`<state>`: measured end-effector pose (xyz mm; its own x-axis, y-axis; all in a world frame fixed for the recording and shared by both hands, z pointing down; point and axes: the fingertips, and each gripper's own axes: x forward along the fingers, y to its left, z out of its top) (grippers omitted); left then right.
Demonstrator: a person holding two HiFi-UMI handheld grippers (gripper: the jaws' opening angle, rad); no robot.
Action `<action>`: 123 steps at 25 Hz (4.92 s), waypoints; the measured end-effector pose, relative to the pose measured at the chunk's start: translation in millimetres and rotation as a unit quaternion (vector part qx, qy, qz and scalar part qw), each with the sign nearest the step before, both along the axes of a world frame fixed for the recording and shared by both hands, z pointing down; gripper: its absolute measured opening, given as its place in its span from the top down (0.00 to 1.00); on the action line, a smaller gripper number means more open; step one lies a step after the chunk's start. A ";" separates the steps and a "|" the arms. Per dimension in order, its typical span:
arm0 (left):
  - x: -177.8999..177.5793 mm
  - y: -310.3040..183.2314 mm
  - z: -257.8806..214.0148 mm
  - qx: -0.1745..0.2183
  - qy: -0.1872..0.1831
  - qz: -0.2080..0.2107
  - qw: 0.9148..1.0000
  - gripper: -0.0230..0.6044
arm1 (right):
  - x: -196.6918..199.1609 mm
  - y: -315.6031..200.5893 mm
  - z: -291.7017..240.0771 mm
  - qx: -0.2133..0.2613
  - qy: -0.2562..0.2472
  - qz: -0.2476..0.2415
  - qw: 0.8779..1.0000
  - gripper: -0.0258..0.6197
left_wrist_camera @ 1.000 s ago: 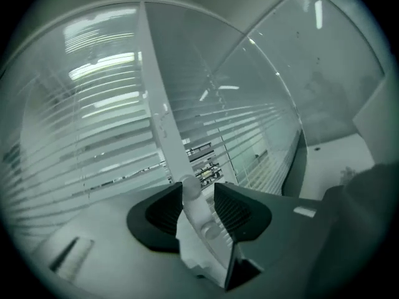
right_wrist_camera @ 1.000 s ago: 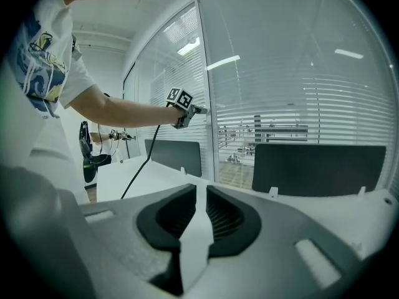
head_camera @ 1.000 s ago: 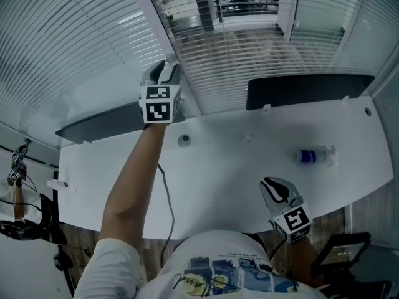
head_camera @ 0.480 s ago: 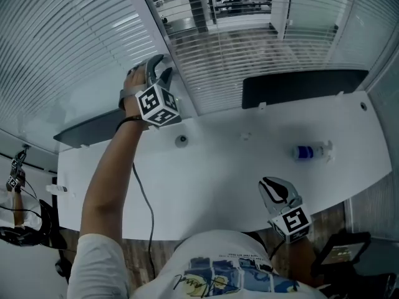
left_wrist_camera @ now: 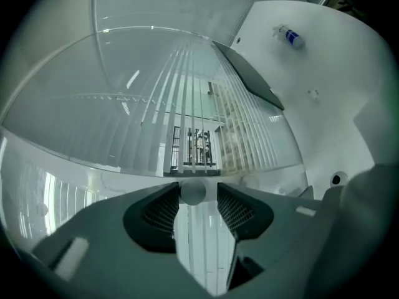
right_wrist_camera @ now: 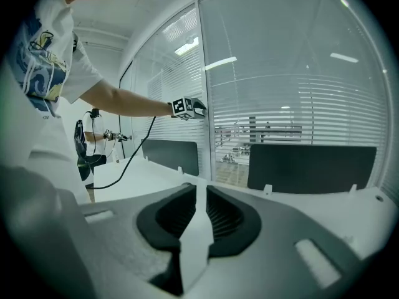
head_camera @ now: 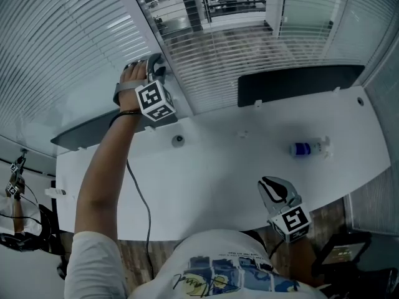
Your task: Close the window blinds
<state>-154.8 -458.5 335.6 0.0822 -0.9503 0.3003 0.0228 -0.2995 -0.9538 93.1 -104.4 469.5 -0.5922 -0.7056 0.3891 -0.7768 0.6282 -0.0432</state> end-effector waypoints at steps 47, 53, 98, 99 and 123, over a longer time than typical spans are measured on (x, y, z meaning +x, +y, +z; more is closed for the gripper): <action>-10.2 4.8 -30.0 0.022 0.426 -0.123 0.896 0.78 | -0.9 -5.9 3.8 -0.015 -0.021 -0.015 1.000 0.90; -17.5 4.3 -31.2 0.011 0.492 -0.135 0.860 0.78 | -5.5 -9.2 3.0 -0.017 -0.022 -0.018 0.999 0.90; -6.3 10.3 -25.1 0.033 0.142 -0.024 0.989 0.73 | -0.3 -1.7 5.1 -0.017 -0.019 -0.002 1.000 0.90; -5.8 9.3 -23.8 0.034 0.117 -0.018 0.992 0.73 | 0.2 -1.7 5.4 -0.018 -0.017 -0.002 1.000 0.90; -4.8 -2.4 -10.7 0.031 -0.090 -0.004 0.995 0.77 | 4.0 1.8 1.3 -0.023 -0.019 0.009 1.000 0.90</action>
<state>-159.6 -460.9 324.9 0.0251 -0.9681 0.2494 0.1930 -0.2401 -0.9514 97.1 -102.6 470.8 -0.5950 -0.6978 0.3988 -0.7848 0.6115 -0.1011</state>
